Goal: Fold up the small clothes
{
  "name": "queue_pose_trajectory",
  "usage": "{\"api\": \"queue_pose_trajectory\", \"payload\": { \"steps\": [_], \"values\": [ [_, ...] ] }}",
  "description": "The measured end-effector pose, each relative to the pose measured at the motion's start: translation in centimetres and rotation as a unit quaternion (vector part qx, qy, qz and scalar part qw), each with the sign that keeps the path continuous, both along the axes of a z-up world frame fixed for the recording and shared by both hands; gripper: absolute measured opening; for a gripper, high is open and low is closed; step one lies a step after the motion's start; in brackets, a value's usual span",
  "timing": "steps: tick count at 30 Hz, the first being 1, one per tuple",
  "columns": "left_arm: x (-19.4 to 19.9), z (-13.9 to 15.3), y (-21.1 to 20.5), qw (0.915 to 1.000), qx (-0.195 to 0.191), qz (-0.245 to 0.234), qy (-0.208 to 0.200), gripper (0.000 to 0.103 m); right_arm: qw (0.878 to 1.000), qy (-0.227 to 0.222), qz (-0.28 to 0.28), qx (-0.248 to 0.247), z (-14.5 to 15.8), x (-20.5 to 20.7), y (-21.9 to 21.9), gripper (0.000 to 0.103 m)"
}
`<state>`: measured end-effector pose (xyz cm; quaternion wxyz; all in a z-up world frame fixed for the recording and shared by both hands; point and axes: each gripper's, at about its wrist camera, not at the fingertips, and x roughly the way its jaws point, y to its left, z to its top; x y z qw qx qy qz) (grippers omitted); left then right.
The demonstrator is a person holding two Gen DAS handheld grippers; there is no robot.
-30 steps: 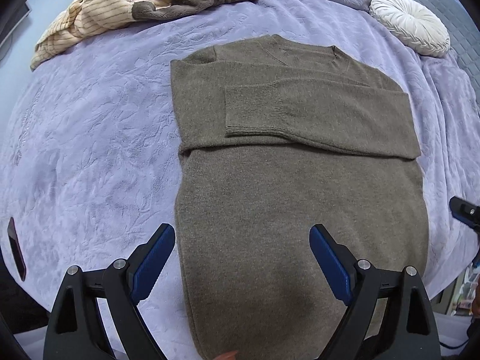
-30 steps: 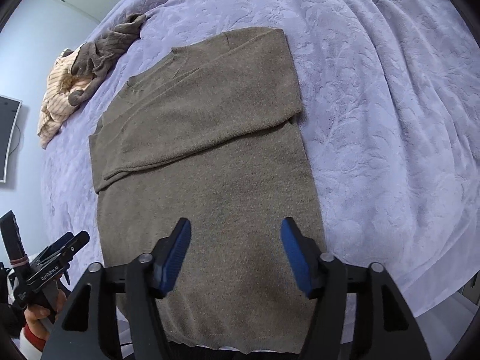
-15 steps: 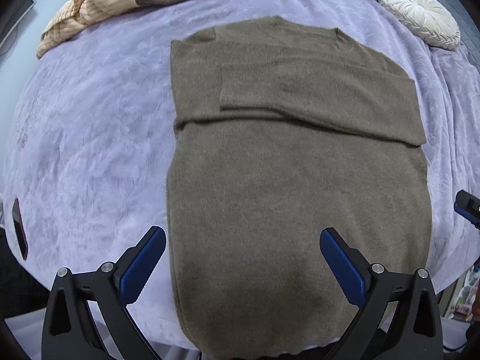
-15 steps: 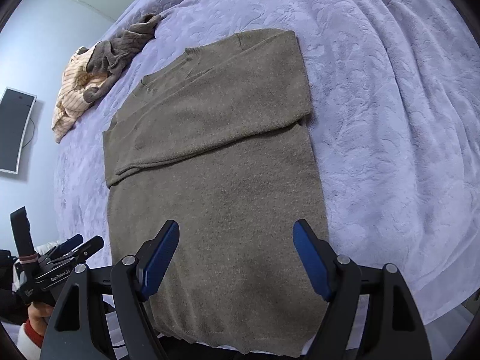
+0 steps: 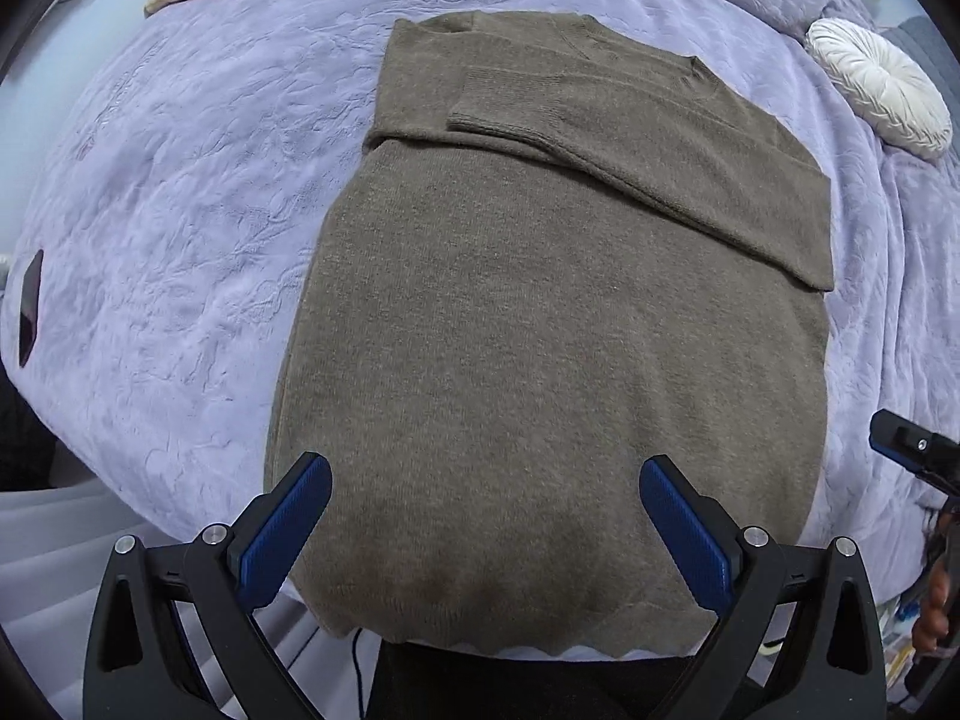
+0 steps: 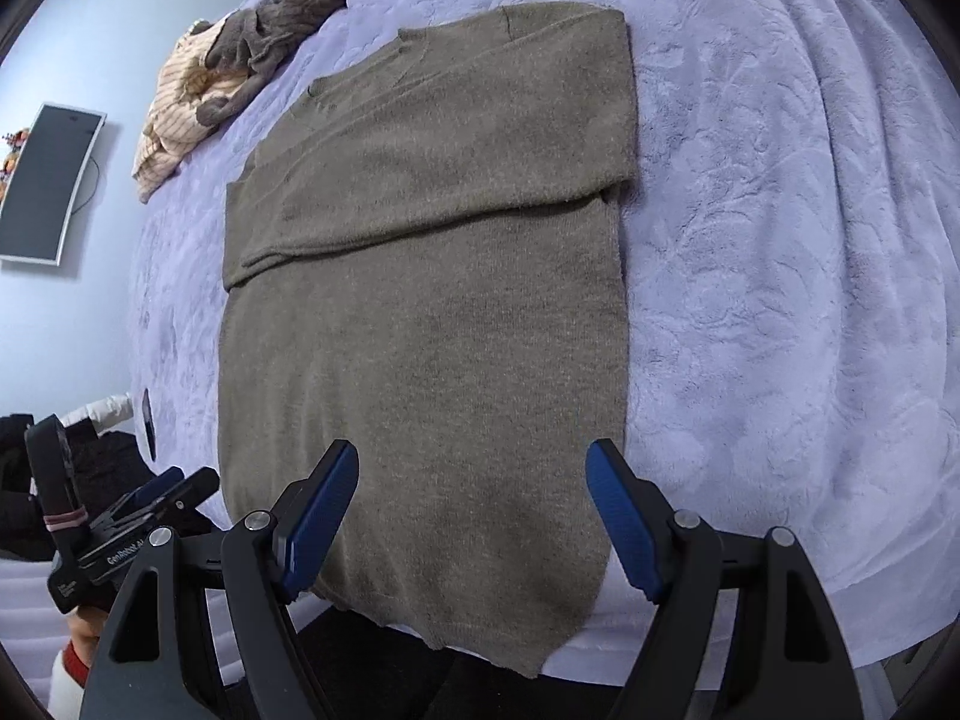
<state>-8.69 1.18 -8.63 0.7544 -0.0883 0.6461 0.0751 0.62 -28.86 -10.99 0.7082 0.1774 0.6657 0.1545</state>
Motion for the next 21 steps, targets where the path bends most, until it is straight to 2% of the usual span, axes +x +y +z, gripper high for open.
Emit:
{"api": "queue_pose_trajectory", "payload": {
  "steps": [5,11,21],
  "values": [
    [-0.2,0.3,0.5,1.0,-0.002,-0.002,0.0,0.103,1.0,0.002,0.008,0.003,0.0,-1.1,0.1,0.081],
    [-1.0,-1.1,1.4,0.9995,-0.016,-0.025,0.014,0.103,1.0,0.011,-0.012,-0.005,-0.3,-2.7,0.9,0.081],
    [-4.3,-3.2,4.0,0.997,-0.034,-0.067,0.017,0.103,0.997,0.044,-0.059,-0.018,-2.2,-8.9,4.5,0.081]
  ]
}}
